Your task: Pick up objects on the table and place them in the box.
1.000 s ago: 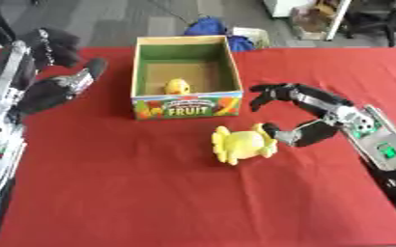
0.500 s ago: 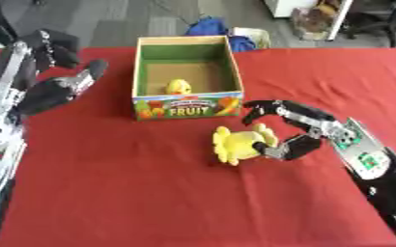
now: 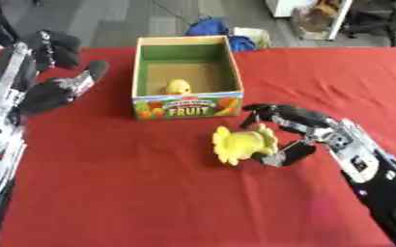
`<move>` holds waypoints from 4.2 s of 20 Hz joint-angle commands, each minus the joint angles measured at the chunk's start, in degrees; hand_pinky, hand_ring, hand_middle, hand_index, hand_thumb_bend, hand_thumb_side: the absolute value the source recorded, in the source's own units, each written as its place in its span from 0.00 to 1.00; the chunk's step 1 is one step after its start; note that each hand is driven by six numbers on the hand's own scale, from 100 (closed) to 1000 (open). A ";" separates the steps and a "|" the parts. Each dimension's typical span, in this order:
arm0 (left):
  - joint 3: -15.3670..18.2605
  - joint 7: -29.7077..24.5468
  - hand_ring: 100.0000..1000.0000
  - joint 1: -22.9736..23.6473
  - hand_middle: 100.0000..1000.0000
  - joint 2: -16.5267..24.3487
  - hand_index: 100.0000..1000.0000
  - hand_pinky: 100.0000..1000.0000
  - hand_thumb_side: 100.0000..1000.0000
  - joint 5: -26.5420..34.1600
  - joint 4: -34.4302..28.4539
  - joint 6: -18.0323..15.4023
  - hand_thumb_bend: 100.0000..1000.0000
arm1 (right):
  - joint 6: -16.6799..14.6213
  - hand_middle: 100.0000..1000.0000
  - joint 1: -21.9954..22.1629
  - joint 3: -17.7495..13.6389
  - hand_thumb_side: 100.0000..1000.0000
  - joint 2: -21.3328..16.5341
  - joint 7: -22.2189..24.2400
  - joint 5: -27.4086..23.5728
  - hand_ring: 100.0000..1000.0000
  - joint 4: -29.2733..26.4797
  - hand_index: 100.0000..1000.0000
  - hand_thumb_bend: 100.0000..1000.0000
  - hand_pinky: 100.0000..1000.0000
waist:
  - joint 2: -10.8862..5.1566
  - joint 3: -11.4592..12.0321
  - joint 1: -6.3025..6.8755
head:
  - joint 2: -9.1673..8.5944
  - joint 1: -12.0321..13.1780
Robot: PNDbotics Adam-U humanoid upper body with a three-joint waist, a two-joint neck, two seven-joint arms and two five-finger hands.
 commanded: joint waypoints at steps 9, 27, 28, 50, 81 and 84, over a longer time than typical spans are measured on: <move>0.12 -0.18 0.55 -0.52 0.51 0.27 0.63 0.61 0.25 -0.34 -0.70 0.08 0.53 | 3.76 0.51 -1.40 -1.02 0.00 0.44 -9.94 13.36 0.91 1.75 0.64 0.06 0.73 | -0.84 0.07 0.07 | -0.69 -0.19; -0.72 -0.70 0.54 -1.67 0.50 -0.64 0.63 0.60 0.25 0.66 -2.06 -0.26 0.52 | 11.17 0.41 -10.42 -4.94 0.00 -4.95 -12.53 -3.02 0.85 -5.65 0.53 0.00 0.71 | -0.19 2.05 -0.38 | -2.29 -0.23; -0.95 -0.91 0.54 -2.14 0.50 -0.84 0.63 0.60 0.25 0.79 -2.17 -0.31 0.52 | 11.79 0.41 -11.42 -5.53 0.00 -4.88 -12.55 -3.35 0.85 -4.86 0.53 0.00 0.72 | 0.03 2.58 -0.44 | -2.62 -0.47; -5.72 -7.00 0.57 -9.65 0.50 -4.23 0.64 0.60 0.23 4.16 -5.93 -1.43 0.53 | 15.32 0.63 -19.10 -13.68 0.14 -0.11 -18.40 12.87 1.00 15.58 0.75 0.15 0.79 | 3.54 15.46 -1.91 | -7.03 -11.32; -0.23 0.17 0.57 -0.28 0.49 -1.17 0.62 0.58 0.27 3.38 -1.56 -2.34 0.50 | 28.98 0.59 14.88 -16.72 0.14 -10.25 -13.65 -47.91 1.00 -38.69 0.74 0.00 0.82 | 1.76 3.62 -2.37 | -3.03 -1.79; 0.06 0.50 0.57 0.62 0.49 -1.33 0.62 0.58 0.27 3.60 -1.57 -2.65 0.50 | 30.37 0.58 19.20 -18.31 0.18 -8.12 -14.29 -48.61 1.00 -41.28 0.73 0.00 0.82 | 1.88 2.97 -2.19 | -2.18 -1.48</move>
